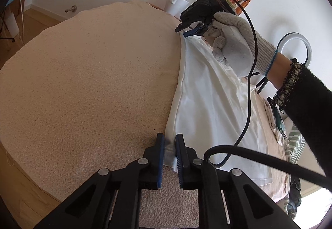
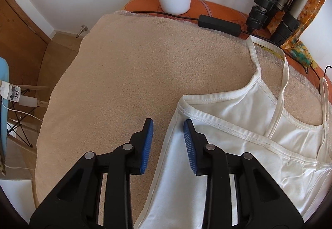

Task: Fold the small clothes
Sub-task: 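Close both grippers on the camisole's side edge, one near the hem, one near the strap, then fold the gripped side edge over toward the camisole's middle and open both grippers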

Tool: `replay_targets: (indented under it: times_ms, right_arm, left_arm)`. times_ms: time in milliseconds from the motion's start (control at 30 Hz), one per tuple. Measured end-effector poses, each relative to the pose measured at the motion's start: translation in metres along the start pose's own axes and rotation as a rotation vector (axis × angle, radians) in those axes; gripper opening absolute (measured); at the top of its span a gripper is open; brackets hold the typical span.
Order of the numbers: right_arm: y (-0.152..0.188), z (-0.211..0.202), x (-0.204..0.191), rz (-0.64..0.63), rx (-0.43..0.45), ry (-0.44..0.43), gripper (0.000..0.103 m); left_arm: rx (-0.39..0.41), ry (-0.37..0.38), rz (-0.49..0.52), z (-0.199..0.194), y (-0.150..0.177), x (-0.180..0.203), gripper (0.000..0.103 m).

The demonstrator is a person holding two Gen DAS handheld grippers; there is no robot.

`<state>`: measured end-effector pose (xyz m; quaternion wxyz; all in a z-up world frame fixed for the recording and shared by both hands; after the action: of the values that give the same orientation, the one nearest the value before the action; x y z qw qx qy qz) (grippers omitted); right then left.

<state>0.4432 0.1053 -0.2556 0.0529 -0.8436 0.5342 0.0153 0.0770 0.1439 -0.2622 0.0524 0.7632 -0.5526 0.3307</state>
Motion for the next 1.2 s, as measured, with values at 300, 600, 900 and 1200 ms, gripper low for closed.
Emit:
replay_targets:
  times_ms: [300,600,900,1200]
  right_arm:
    - [-0.008,-0.001,0.01,0.006,0.006,-0.012,0.005]
    - [0.008,-0.029,0.044,0.041,0.076,-0.126,0.004]
    - [0.05,-0.063,0.102,0.115,0.161,-0.16,0.004]
    - [0.081,-0.062,0.169,0.202,0.19,-0.15,0.004]
  left_arm:
    - [0.062,0.013,0.037,-0.023,0.001,0.01,0.005]
    - [0.085,-0.016,0.153,-0.033,0.003,0.046,0.005]
    - [0.044,0.007,0.277,-0.021,0.013,0.092,0.005]
    - [-0.047,-0.001,0.346,0.017,0.03,0.125,0.005]
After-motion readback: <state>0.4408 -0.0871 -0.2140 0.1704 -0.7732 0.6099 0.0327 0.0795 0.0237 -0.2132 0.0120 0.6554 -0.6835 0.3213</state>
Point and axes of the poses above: each gripper's, at about its wrist camera, not at the fingertips, and z roughly the way its jaws point, x to its right, y to its underside, the point moved 2 cm from there along z, roughly the way its jaws point, and after that the axes turned 14 degrees about -x, right-handed, at the moved point
